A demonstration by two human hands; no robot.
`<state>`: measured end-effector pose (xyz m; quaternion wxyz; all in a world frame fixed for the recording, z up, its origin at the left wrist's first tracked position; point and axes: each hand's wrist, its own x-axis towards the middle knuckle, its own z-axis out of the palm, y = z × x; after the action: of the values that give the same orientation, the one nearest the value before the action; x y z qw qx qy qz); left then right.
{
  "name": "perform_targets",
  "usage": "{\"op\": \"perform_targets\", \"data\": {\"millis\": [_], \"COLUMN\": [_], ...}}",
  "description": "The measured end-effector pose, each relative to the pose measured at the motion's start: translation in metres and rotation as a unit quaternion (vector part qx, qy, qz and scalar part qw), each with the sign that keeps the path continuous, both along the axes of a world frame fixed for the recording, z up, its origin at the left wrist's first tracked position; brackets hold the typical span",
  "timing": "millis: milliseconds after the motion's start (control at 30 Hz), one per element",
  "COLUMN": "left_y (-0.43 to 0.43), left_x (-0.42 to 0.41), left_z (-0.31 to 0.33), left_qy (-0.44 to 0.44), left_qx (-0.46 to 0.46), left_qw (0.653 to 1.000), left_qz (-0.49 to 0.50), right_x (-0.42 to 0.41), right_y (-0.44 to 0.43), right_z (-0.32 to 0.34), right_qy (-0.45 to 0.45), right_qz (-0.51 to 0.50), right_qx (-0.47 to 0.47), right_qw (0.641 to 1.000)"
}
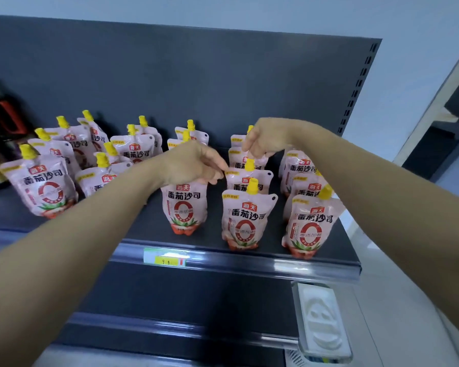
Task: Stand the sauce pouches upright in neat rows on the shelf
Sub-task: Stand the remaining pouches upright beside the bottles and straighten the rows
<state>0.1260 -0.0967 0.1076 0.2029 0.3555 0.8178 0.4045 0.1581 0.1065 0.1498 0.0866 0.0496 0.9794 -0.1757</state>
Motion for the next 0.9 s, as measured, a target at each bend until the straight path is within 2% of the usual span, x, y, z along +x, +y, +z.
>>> {"op": "perform_targets", "data": {"millis": [167, 333, 600, 733, 900], "left_y": [-0.036, -0.063, -0.068, -0.066, -0.077], "left_x": [-0.011, -0.033, -0.061, -0.072, -0.081], "left_z": [0.011, -0.004, -0.049, -0.058, -0.055], "left_qy": [0.101, 0.105, 0.036, 0.003, -0.035], "left_qx": [0.063, 0.022, -0.039, -0.016, -0.047], "left_qw": [0.987, 0.982, 0.998, 0.999, 0.998], "left_qz": [0.110, 0.158, 0.041, 0.049, -0.019], "right_x": [-0.011, -0.030, -0.065, -0.076, -0.085], "right_y": [-0.029, -0.057, -0.090, -0.100, -0.106], "right_z": [0.001, -0.004, -0.027, -0.040, -0.048], "right_qy": [0.089, 0.077, -0.006, -0.029, -0.012], "right_qz": [0.021, 0.035, 0.006, -0.006, -0.046], "right_qx": [0.000, 0.004, 0.062, 0.066, 0.082], "right_qw": [0.996, 0.996, 0.998, 0.997, 0.996]}}
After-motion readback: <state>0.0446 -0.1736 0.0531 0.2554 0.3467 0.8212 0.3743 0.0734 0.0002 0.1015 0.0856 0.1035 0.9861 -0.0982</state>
